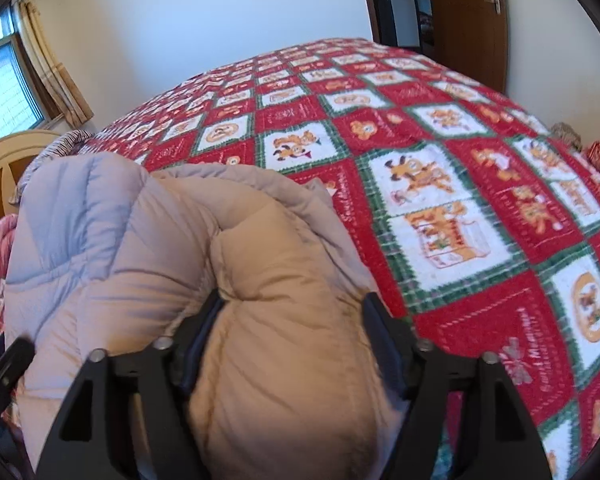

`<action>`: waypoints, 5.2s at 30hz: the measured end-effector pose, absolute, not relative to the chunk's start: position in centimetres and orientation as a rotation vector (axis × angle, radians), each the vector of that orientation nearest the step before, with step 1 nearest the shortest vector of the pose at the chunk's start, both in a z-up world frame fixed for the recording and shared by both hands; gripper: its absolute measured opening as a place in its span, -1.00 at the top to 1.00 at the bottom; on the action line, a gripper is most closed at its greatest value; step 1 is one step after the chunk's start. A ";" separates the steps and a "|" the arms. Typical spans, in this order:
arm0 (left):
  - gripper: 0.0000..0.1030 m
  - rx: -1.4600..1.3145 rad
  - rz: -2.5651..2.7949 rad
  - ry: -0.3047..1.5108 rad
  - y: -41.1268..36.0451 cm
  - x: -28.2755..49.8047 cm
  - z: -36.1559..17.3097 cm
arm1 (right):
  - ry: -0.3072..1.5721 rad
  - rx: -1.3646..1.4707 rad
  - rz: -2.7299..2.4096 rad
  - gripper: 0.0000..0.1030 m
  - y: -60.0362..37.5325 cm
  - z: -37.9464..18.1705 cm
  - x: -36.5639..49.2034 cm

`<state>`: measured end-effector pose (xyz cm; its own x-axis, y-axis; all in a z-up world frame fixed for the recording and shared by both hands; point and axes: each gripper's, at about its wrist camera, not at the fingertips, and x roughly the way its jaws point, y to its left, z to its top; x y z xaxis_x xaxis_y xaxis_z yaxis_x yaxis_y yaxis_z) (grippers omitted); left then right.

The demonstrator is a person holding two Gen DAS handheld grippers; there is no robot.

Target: Fold large clothes

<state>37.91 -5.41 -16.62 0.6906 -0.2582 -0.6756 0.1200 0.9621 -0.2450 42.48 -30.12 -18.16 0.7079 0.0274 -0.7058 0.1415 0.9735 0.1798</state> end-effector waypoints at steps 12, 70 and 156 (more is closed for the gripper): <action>-0.99 -0.333 -0.373 0.856 -5.6 40.0 -19.4 | 0.809 0.399 0.113 -0.50 -31.8 -20.1 41.4; -0.65 -0.290 0.069 0.689 22.9 25.6 -15.9 | 0.783 0.076 0.615 0.57 2.0 -17.0 38.0; -0.98 -0.192 0.238 0.363 19.6 7.4 -0.7 | 0.404 -0.093 0.510 -0.82 0.9 -3.7 17.5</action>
